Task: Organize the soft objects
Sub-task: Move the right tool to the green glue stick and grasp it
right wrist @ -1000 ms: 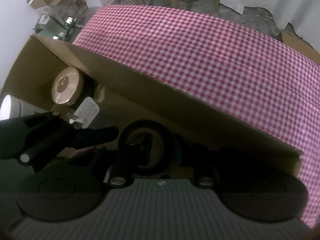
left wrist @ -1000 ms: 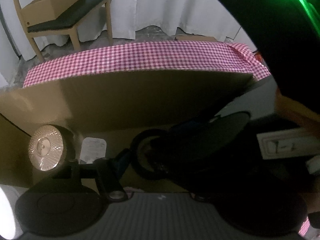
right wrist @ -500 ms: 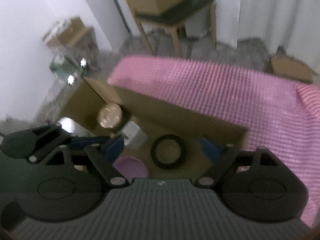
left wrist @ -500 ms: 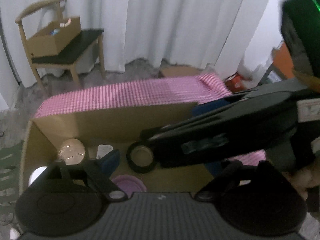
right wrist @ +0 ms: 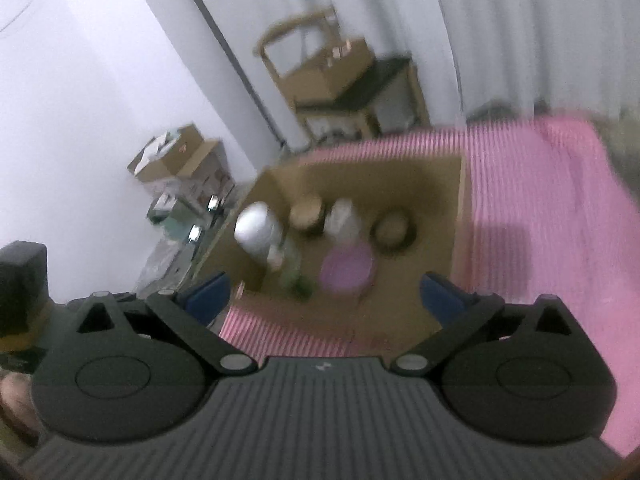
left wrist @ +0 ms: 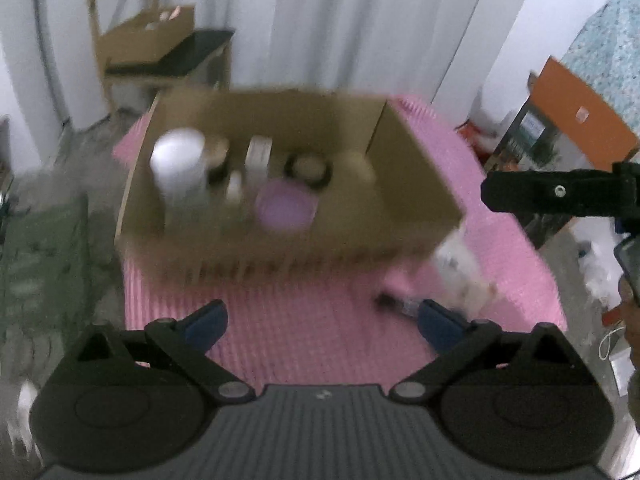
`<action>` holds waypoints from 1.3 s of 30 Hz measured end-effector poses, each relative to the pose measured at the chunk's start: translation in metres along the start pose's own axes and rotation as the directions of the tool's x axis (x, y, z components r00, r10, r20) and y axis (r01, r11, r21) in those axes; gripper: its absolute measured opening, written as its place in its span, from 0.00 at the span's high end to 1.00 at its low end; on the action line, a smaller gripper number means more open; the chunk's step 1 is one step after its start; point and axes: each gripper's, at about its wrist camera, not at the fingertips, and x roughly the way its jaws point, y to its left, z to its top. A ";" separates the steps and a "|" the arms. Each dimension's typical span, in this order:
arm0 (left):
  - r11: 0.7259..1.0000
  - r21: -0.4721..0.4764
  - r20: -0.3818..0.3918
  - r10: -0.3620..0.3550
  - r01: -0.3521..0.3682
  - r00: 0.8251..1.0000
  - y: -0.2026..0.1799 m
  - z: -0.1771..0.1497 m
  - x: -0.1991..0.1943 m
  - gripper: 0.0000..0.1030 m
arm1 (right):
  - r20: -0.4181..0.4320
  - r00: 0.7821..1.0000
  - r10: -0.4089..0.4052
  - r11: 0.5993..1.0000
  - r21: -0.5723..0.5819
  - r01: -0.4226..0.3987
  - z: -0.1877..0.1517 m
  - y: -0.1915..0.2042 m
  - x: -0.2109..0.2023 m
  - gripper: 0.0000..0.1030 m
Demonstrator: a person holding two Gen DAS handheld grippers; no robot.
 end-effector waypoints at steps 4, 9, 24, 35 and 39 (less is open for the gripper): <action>1.000 -0.026 -0.076 0.006 -0.008 0.997 0.010 -0.048 0.012 0.02 | -0.097 0.994 0.053 0.993 0.107 -0.042 -0.058 0.003 0.018 0.02; 0.999 -0.034 -0.164 0.026 -0.032 0.986 0.015 -0.090 0.036 0.10 | -0.196 0.976 0.095 0.979 0.194 -0.056 -0.108 0.014 0.049 0.08; 0.992 -0.094 -0.203 -0.096 0.079 0.974 0.024 -0.115 0.079 0.50 | -0.394 0.908 0.141 0.953 0.303 -0.016 -0.144 0.017 0.132 0.69; 0.987 -0.095 -0.177 -0.141 0.126 0.974 0.025 -0.105 0.088 0.72 | -0.411 0.892 0.186 0.934 0.357 -0.031 -0.147 0.003 0.139 0.77; 0.989 -0.084 -0.167 -0.135 0.123 0.977 0.025 -0.104 0.092 0.73 | -0.410 0.896 0.171 0.944 0.329 -0.029 -0.143 0.009 0.147 0.77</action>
